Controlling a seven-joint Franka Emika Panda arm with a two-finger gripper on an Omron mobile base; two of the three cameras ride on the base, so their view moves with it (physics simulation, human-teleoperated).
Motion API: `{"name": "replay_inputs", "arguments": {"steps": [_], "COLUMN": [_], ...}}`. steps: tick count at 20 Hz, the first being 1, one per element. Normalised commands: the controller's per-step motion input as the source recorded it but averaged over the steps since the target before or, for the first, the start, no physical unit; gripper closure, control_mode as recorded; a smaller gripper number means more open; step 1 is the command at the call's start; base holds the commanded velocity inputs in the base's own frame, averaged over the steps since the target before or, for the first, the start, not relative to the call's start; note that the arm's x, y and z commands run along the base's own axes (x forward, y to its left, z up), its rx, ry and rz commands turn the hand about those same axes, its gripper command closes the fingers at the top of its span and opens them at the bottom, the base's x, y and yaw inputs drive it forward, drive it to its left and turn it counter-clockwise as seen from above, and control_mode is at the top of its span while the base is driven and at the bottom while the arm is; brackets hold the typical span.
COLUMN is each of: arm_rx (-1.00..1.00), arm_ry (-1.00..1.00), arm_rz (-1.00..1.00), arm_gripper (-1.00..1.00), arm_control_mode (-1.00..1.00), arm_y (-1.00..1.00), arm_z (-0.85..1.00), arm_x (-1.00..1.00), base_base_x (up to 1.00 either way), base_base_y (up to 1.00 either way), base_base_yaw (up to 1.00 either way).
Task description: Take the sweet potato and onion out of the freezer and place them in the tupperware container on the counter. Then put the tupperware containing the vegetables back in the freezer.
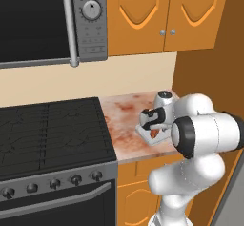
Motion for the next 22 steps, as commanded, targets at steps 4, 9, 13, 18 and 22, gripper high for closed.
{"name": "replay_inputs", "arguments": {"steps": [4,9,13,18,22], "arm_rx": [0.04,0.08,0.07,0.08,0.04], "arm_ry": [-0.20,-0.25,-0.15,0.00,0.09], "arm_rz": [0.00,0.00,0.00,0.00,0.00], "arm_gripper": [-1.00,-1.00,-1.00,-1.00,-1.00], "arm_control_mode": [-1.00,-1.00,-1.00,-1.00,-1.00], "arm_y": [0.00,0.00,0.00,0.03,0.03], "arm_z": [0.91,1.00,1.00,1.00,1.00], "arm_x": [-0.58,-0.94,-1.00,-0.97,-0.86], "base_base_x": [0.00,0.00,0.00,0.00,0.00], "base_base_y": [0.00,0.00,0.00,0.00,0.00], "base_base_yaw": [0.00,0.00,0.00,0.00,0.00]}}
